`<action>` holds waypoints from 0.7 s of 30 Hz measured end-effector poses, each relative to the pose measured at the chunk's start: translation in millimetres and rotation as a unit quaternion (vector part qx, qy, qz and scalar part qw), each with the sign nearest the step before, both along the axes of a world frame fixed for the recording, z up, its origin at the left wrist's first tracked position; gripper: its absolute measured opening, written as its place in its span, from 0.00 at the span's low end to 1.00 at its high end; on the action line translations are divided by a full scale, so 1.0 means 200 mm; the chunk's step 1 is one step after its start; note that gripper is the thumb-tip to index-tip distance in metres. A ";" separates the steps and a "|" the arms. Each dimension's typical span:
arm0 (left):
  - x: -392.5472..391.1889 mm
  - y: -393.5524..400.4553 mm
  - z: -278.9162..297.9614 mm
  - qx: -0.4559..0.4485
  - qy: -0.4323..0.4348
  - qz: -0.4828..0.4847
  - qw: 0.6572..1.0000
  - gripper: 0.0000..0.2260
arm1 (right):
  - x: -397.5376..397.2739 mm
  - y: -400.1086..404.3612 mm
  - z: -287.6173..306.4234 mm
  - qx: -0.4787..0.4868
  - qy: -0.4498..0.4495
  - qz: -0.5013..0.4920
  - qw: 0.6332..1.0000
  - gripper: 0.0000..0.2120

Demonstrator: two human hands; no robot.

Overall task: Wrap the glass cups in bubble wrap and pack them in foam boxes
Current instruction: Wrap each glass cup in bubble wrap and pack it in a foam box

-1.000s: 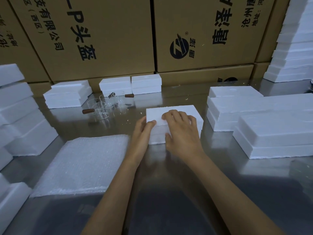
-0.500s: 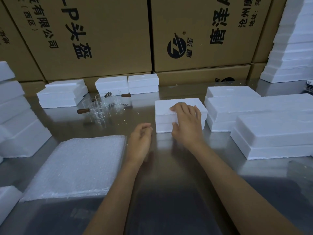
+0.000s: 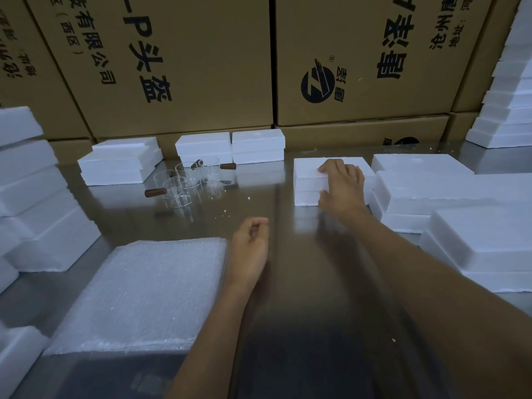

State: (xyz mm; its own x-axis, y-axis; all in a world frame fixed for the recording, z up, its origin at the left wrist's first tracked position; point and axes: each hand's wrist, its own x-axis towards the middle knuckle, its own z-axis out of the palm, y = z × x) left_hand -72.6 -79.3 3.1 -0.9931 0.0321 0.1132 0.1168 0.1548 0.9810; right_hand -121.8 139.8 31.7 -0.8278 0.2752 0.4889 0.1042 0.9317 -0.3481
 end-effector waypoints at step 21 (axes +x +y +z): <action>-0.04 -0.01 -0.02 0.029 -0.005 -0.008 1.000 0.09 | -0.20 0.12 0.02 0.008 -0.020 -0.033 0.999 0.29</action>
State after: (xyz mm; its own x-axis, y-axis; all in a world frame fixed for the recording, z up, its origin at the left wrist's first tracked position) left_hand -81.4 -81.0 -1.7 -0.9935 0.0413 0.1058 0.1093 0.0963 0.9893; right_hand -161.4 164.0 34.9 -0.8272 0.3227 0.4600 0.1799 0.9276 -0.3274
